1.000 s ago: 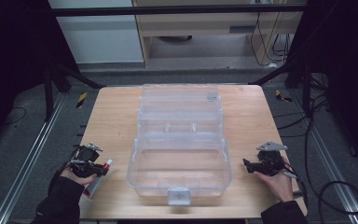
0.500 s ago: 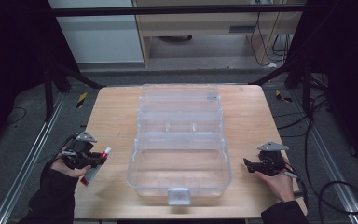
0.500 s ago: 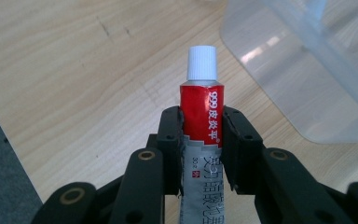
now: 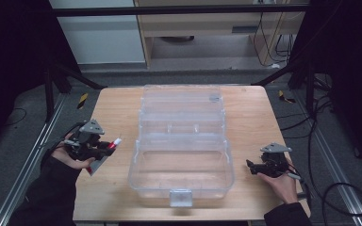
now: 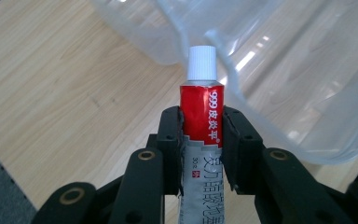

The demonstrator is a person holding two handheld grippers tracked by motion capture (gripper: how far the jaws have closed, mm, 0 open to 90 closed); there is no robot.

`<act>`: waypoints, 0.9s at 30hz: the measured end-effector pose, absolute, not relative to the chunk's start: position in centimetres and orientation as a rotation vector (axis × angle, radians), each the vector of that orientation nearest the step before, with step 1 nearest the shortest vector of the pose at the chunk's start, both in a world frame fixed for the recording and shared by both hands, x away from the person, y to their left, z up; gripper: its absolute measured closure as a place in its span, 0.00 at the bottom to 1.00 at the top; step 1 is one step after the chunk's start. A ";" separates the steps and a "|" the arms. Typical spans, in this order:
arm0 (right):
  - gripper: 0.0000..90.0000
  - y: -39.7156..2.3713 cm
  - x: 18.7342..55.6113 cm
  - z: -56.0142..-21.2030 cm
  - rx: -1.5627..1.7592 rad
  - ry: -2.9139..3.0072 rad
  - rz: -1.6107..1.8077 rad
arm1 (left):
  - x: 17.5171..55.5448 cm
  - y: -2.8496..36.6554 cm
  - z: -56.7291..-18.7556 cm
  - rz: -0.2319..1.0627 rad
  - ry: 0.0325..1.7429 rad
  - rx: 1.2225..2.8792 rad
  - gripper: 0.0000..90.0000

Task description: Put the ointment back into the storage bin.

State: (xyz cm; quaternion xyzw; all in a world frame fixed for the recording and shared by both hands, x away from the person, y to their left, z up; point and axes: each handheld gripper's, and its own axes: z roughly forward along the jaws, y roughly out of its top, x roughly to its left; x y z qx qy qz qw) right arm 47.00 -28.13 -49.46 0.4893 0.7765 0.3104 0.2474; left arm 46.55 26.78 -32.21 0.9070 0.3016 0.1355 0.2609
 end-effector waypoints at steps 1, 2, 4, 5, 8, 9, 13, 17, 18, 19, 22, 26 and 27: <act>0.17 -28.1 47.0 -49.5 1.337 2.115 0.846 | 46.6 26.3 -31.9 0.376 0.789 2.467 0.78; 0.17 -28.1 47.0 -49.5 1.336 2.117 0.845 | 46.7 25.8 -31.7 0.365 0.761 2.483 0.78; 0.17 -28.1 47.0 -49.5 1.333 2.117 0.845 | 46.8 25.0 -31.1 0.356 0.702 2.508 0.78; 0.17 -28.1 47.0 -49.5 1.334 2.116 0.847 | 46.8 24.6 -30.9 0.343 0.673 2.518 0.78; 0.16 -28.2 47.0 -49.5 1.325 2.117 0.840 | 46.9 23.5 -30.2 0.329 0.601 2.554 0.78; 0.16 -28.2 47.0 -49.5 1.325 2.116 0.842 | 46.9 23.2 -30.0 0.323 0.588 2.555 0.78; 0.16 -28.2 47.1 -49.5 1.328 2.116 0.846 | 46.9 21.9 -29.4 0.315 0.517 2.582 0.78; 0.16 -28.1 47.1 -49.5 1.319 2.115 0.846 | 46.9 20.6 -29.2 0.305 0.458 2.599 0.78; 0.16 -28.1 47.1 -49.5 1.320 2.115 0.848 | 46.9 20.3 -29.2 0.304 0.438 2.611 0.78; 0.16 -28.2 47.1 -49.5 1.317 2.115 0.848 | 46.9 19.9 -29.2 0.302 0.421 2.616 0.78; 0.16 -28.2 47.0 -49.5 1.310 2.115 0.843 | 47.0 18.8 -29.4 0.285 0.376 2.636 0.78; 0.16 -28.2 47.0 -49.5 1.310 2.115 0.844 | 47.1 17.5 -29.6 0.261 0.317 2.658 0.78; 0.16 -28.1 47.0 -49.5 1.309 2.115 0.845 | 47.1 17.2 -29.7 0.259 0.307 2.663 0.78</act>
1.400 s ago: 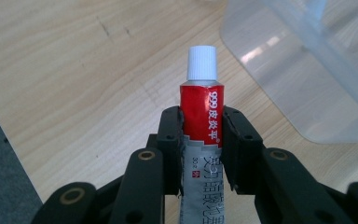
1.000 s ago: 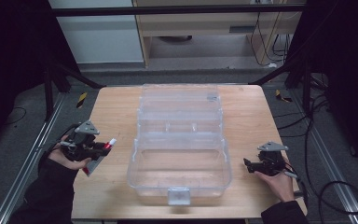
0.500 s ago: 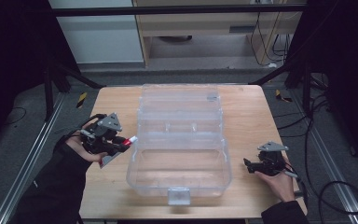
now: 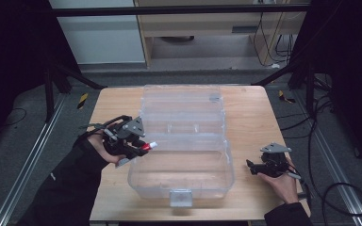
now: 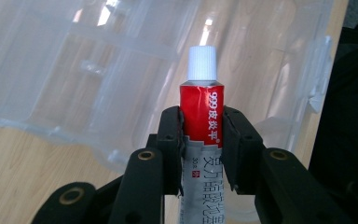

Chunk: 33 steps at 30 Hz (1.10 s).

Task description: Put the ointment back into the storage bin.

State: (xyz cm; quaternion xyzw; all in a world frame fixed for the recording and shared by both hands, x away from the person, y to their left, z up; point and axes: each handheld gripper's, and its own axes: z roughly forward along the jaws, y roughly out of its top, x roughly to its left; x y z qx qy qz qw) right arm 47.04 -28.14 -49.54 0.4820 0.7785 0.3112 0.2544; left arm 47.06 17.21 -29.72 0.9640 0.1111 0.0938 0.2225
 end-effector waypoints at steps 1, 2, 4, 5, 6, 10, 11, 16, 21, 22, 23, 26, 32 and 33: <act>0.16 -28.1 47.0 -49.6 1.309 2.116 0.846 | 47.1 16.9 -29.8 0.256 0.293 2.668 0.78; 0.16 -28.2 47.1 -49.6 1.308 2.117 0.845 | 47.1 16.6 -29.9 0.252 0.279 2.672 0.78; 0.16 -28.2 47.1 -49.6 1.304 2.117 0.839 | 47.1 16.1 -30.1 0.238 0.254 2.679 0.78; 0.16 -28.2 47.1 -49.6 1.302 2.120 0.842 | 47.2 15.8 -30.2 0.225 0.243 2.685 0.78; 0.16 -28.2 47.1 -49.6 1.298 2.120 0.836 | 47.2 15.5 -30.3 0.222 0.229 2.691 0.78; 0.16 -28.1 47.1 -49.6 1.303 2.124 0.839 | 47.3 14.4 -30.9 0.196 0.180 2.717 0.78; 0.16 -28.1 47.1 -49.6 1.303 2.124 0.840 | 47.3 14.2 -31.0 0.197 0.166 2.720 0.78; 0.16 -28.1 47.1 -49.6 1.302 2.131 0.834 | 47.4 13.2 -32.1 0.165 0.126 2.753 0.78; 0.16 -28.1 47.1 -49.7 1.299 2.133 0.836 | 47.5 12.6 -33.1 0.135 0.093 2.772 0.78; 0.16 -28.1 47.1 -49.7 1.299 2.134 0.835 | 47.5 12.4 -33.4 0.131 0.083 2.777 0.78; 0.16 -28.1 47.1 -49.7 1.298 2.134 0.834 | 47.5 12.3 -33.6 0.131 0.075 2.778 0.78; 0.16 -28.1 47.1 -49.7 1.292 2.138 0.832 | 47.6 11.8 -34.2 0.121 0.044 2.795 0.78; 0.16 -28.0 47.1 -49.8 1.291 2.138 0.833 | 47.8 11.3 -35.8 0.087 0.002 2.819 0.78; 0.16 -28.0 47.1 -49.8 1.293 2.138 0.831 | 47.8 11.3 -36.1 0.079 0.004 2.819 0.78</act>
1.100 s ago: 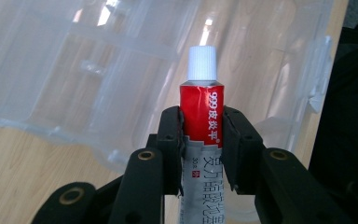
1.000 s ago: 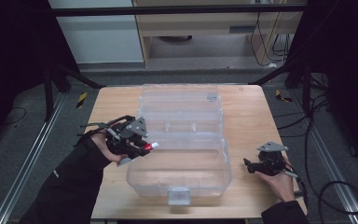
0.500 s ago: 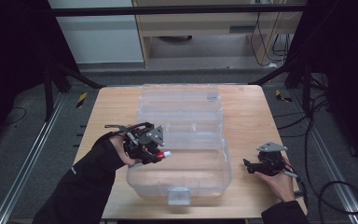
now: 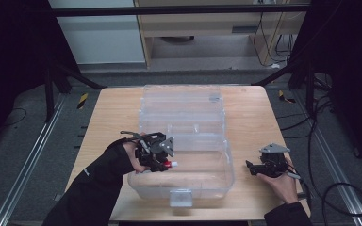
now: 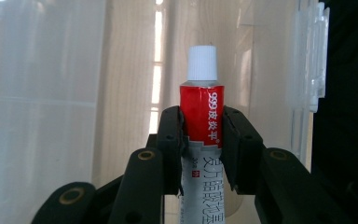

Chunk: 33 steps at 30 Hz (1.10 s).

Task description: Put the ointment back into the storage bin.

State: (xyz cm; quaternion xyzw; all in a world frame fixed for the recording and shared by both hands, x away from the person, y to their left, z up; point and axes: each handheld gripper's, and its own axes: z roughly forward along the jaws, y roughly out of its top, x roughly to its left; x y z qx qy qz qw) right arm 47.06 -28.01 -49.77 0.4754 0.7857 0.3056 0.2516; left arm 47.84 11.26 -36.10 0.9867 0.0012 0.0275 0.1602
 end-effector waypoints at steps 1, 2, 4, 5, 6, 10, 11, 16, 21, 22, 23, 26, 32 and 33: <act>0.16 -28.0 47.1 -49.8 1.292 2.140 0.831 | 47.9 11.2 -36.4 0.074 -0.002 2.825 0.78; 0.16 -28.0 47.1 -49.8 1.292 2.142 0.828 | 47.9 11.2 -36.6 0.066 -0.006 2.831 0.78; 0.16 -28.0 47.1 -49.8 1.289 2.146 0.826 | 48.0 11.1 -37.2 0.055 -0.004 2.839 0.78; 0.16 -28.0 47.1 -49.8 1.289 2.146 0.826 | 48.1 11.1 -37.4 0.047 -0.009 2.845 0.78; 0.16 -28.0 47.1 -49.8 1.287 2.147 0.826 | 48.2 11.2 -37.6 0.040 -0.006 2.846 0.78; 0.16 -27.9 47.1 -49.9 1.287 2.149 0.826 | 48.4 11.1 -38.6 0.013 -0.009 2.865 0.78; 0.16 -27.9 47.1 -49.9 1.286 2.152 0.824 | 48.4 11.1 -38.9 0.007 -0.013 2.864 0.78; 0.16 -27.9 47.1 -49.9 1.283 2.158 0.817 | 48.5 10.9 -40.0 -0.028 0.001 2.876 0.78; 0.16 -27.9 47.1 -50.0 1.279 2.160 0.815 | 48.7 10.9 -40.8 -0.048 -0.003 2.888 0.78; 0.16 -27.9 47.1 -50.0 1.278 2.161 0.818 | 48.8 10.9 -41.0 -0.053 -0.003 2.888 0.78; 0.16 -27.8 47.1 -50.0 1.277 2.163 0.818 | 48.8 10.9 -41.2 -0.059 0.005 2.890 0.78; 0.16 -27.8 47.1 -50.0 1.274 2.164 0.813 | 48.8 10.8 -41.6 -0.069 0.010 2.891 0.78; 0.16 -27.8 47.1 -50.1 1.266 2.173 0.807 | 48.8 10.6 -42.3 -0.088 0.013 2.900 0.78; 0.16 -27.8 47.1 -50.1 1.266 2.173 0.806 | 48.8 10.6 -42.5 -0.093 0.014 2.903 0.78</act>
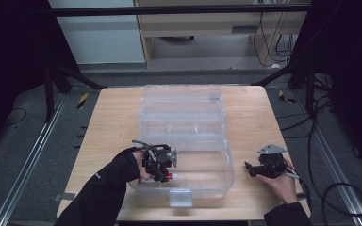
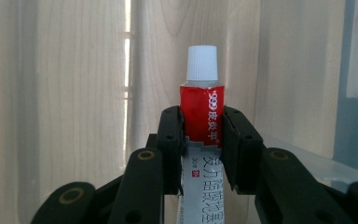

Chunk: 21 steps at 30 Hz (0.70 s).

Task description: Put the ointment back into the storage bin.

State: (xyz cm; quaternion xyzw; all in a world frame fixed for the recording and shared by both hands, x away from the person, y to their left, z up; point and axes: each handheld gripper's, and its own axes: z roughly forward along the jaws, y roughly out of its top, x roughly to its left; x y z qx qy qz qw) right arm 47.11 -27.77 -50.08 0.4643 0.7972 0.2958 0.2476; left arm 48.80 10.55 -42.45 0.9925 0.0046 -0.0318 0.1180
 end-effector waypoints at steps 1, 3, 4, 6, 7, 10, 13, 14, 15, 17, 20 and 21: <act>0.16 -27.8 47.1 -50.1 1.266 2.173 0.807 | 48.9 10.5 -42.6 -0.098 0.002 2.903 0.78; 0.16 -27.8 47.1 -50.1 1.264 2.174 0.808 | 48.9 10.4 -42.8 -0.099 -0.004 2.903 0.78; 0.16 -27.8 47.1 -50.1 1.263 2.175 0.807 | 48.9 10.4 -42.9 -0.105 0.001 2.903 0.78; 0.16 -27.7 47.1 -50.1 1.264 2.175 0.807 | 48.9 10.3 -43.0 -0.112 -0.006 2.905 0.78; 0.16 -27.7 47.1 -50.1 1.263 2.175 0.808 | 48.9 10.3 -43.1 -0.115 -0.001 2.907 0.78; 0.16 -27.7 47.1 -50.1 1.263 2.177 0.808 | 49.0 10.3 -43.3 -0.124 0.001 2.904 0.78; 0.15 -27.7 47.1 -50.1 1.260 2.179 0.809 | 49.0 10.4 -43.4 -0.139 0.018 2.896 0.77; 0.15 -27.7 47.1 -50.1 1.259 2.180 0.808 | 49.0 10.4 -43.5 -0.137 0.023 2.894 0.77; 0.15 -27.7 47.1 -50.1 1.259 2.179 0.809 | 49.1 10.3 -43.5 -0.136 0.019 2.899 0.77; 0.15 -27.7 47.1 -50.2 1.255 2.181 0.808 | 49.1 10.4 -43.6 -0.139 0.030 2.898 0.77; 0.15 -27.7 47.1 -50.2 1.254 2.183 0.807 | 49.1 10.4 -43.6 -0.138 0.028 2.898 0.77; 0.15 -27.7 47.1 -50.2 1.254 2.183 0.808 | 49.1 10.4 -43.6 -0.137 0.027 2.897 0.77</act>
